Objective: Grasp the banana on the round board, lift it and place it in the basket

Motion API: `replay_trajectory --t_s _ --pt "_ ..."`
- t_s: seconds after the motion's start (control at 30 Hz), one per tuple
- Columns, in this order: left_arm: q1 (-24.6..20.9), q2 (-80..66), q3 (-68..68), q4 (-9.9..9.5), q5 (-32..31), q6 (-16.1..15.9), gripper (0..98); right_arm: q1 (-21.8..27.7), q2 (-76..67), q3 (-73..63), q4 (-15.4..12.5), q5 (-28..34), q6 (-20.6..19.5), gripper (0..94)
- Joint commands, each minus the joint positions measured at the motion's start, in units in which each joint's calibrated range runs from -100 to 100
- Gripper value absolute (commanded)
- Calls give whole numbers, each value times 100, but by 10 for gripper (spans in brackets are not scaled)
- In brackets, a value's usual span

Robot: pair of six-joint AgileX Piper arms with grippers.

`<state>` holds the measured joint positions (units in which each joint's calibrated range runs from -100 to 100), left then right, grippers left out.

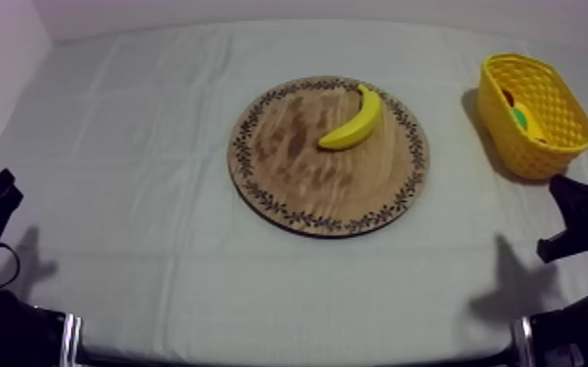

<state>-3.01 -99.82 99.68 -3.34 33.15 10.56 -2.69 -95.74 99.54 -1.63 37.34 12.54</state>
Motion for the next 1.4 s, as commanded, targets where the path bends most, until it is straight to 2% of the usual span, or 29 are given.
replay_trajectory --t_s 0.0,0.4,0.53,0.93,1.13,1.27,1.37 --pt "1 0 -1 -1 -1 1 1 1 -2 2 -1 0 -1 3" --pt "1 0 -1 -1 -1 1 1 -68 -2 2 -1 0 15 3" --pt "1 0 -1 -1 -1 1 1 -345 -2 2 -1 0 29 3" --pt "1 0 -1 -1 -1 1 1 -1677 2 2 -1 0 89 6" --pt "1 0 -1 -1 -1 1 1 -1854 -1 -8 -49 -2 -169 7" --pt "1 0 -1 -1 -1 1 1 -1899 52 -141 -230 157 89 9" --pt "1 0 -1 -1 -1 1 1 -1824 343 -328 -212 151 153 9"
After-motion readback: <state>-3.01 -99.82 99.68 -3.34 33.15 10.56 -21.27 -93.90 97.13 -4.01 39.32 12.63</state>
